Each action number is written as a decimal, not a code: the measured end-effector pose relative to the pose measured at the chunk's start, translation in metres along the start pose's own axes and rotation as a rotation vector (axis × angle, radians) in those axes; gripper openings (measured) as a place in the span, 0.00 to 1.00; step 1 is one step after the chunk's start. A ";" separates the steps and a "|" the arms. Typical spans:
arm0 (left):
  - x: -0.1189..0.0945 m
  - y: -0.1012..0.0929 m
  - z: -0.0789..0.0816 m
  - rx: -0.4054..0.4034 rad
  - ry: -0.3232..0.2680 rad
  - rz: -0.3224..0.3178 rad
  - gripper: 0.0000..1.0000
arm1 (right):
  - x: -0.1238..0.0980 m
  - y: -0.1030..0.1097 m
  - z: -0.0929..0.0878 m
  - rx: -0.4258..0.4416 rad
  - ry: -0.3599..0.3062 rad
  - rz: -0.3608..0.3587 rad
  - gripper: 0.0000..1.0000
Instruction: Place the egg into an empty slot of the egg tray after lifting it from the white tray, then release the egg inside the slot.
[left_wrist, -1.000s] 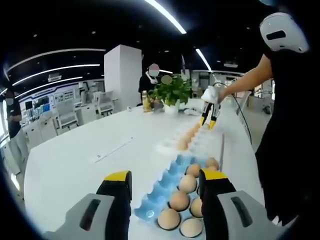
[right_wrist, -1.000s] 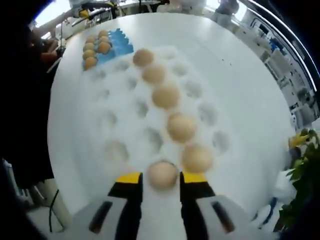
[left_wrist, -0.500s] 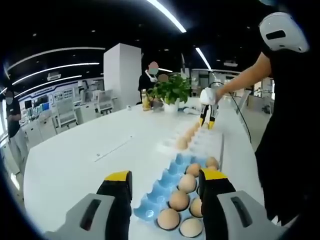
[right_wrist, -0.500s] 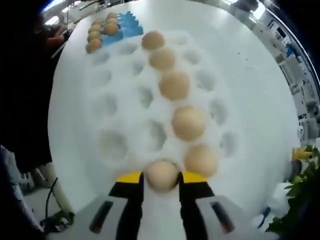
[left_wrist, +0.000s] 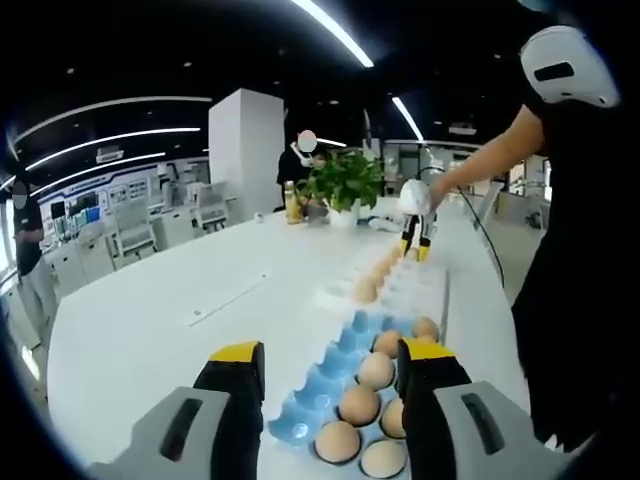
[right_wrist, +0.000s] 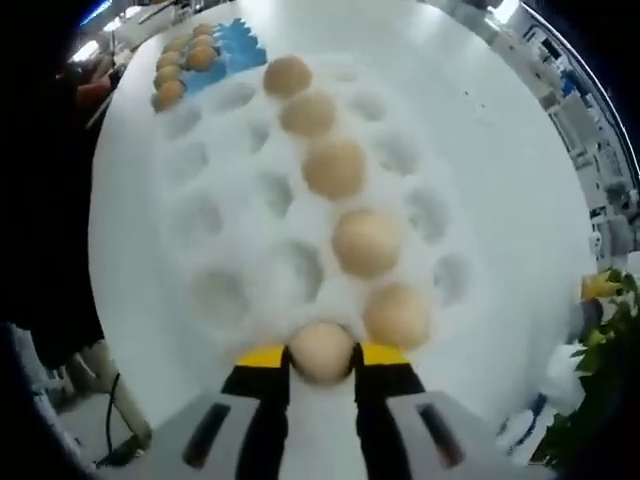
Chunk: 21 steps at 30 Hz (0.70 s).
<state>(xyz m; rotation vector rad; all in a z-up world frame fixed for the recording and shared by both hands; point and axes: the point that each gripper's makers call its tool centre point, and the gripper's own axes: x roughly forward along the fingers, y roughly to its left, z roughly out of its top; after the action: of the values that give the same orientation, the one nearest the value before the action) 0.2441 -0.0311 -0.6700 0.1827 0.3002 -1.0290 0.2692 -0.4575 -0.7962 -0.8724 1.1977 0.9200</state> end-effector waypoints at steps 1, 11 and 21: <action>0.000 0.000 0.000 0.002 0.003 0.000 0.54 | -0.002 0.000 0.000 0.003 -0.014 -0.007 0.24; -0.001 0.001 0.001 0.008 0.000 0.005 0.54 | -0.025 0.006 0.011 0.058 -0.099 -0.028 0.24; -0.002 0.001 0.001 0.015 0.005 0.006 0.54 | -0.033 0.018 0.029 0.028 -0.123 -0.015 0.24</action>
<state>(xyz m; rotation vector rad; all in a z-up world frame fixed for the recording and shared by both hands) 0.2446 -0.0295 -0.6686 0.1999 0.2966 -1.0248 0.2590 -0.4279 -0.7609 -0.7902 1.0945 0.9290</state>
